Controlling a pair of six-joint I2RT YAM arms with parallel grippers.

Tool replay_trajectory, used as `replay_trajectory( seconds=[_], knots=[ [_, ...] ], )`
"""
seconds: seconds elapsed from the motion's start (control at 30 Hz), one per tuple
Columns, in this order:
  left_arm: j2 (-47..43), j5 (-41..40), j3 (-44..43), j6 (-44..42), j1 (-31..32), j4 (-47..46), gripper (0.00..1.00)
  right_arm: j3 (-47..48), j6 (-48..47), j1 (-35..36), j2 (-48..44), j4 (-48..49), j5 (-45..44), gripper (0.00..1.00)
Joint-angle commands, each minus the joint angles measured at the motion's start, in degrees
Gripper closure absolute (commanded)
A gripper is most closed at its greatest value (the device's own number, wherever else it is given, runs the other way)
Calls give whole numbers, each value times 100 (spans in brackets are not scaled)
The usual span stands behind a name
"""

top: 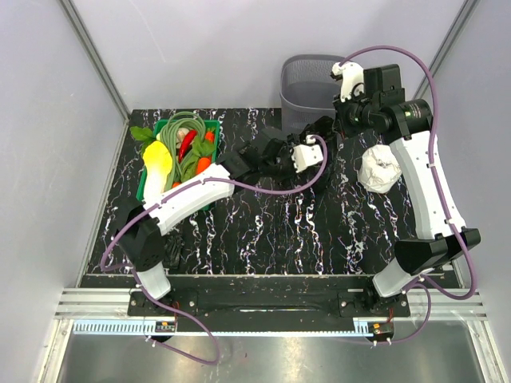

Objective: Put the trash bags into the trash bin

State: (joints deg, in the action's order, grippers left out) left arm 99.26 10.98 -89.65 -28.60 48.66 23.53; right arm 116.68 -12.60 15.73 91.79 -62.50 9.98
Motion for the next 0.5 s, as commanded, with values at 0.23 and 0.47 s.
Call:
replay_trajectory(
  seconds=[0.23,0.47],
  knots=[
    [-460,122,-378,-1050,-366,423,11,74,-58,-70,-188,-201,189,100],
    [-443,1028,-255,-1684,-428,767,11,118,-102,-105,-135,-263,408,100]
  ],
)
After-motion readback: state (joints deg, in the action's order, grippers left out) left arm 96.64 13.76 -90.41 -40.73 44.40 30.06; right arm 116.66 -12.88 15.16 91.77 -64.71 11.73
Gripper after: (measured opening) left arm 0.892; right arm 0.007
